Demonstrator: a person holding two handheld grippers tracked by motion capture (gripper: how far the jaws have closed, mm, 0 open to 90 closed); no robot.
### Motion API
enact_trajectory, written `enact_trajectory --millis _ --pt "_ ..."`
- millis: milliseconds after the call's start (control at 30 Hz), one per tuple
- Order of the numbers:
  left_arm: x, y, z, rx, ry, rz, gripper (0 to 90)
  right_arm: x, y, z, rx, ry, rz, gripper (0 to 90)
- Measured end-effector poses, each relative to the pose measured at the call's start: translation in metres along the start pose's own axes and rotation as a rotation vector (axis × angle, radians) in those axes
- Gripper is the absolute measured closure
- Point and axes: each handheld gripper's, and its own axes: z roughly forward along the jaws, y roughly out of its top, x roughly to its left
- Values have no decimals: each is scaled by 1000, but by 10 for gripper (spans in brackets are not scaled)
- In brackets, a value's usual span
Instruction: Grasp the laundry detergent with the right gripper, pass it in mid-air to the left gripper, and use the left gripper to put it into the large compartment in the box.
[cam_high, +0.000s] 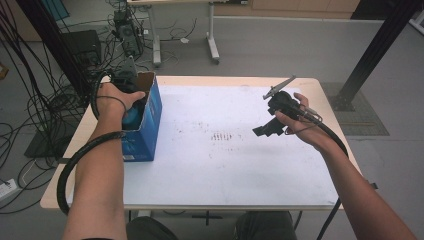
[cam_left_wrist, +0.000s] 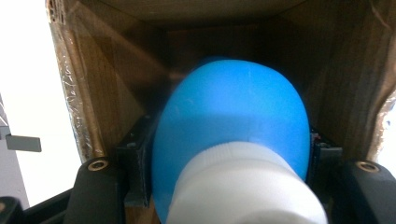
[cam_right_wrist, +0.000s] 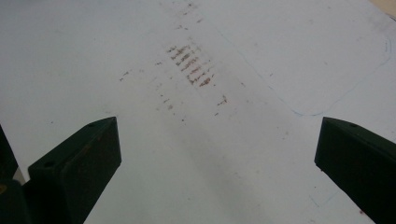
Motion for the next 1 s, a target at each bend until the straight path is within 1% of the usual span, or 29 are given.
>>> enact_trajectory --millis 133,333,667,1000 --pt "0 0 0 -3 0 -1 360 0 -1 0 6 -11 -6 4" --pt "0 0 0 2 0 -2 359 0 -1 1 10 -7 -7 4" --pt "0 0 0 2 -2 -1 359 -2 0 -3 7 -12 -6 4" --pt "0 0 0 -1 -4 -3 357 -2 2 -5 8 -15 -16 4"
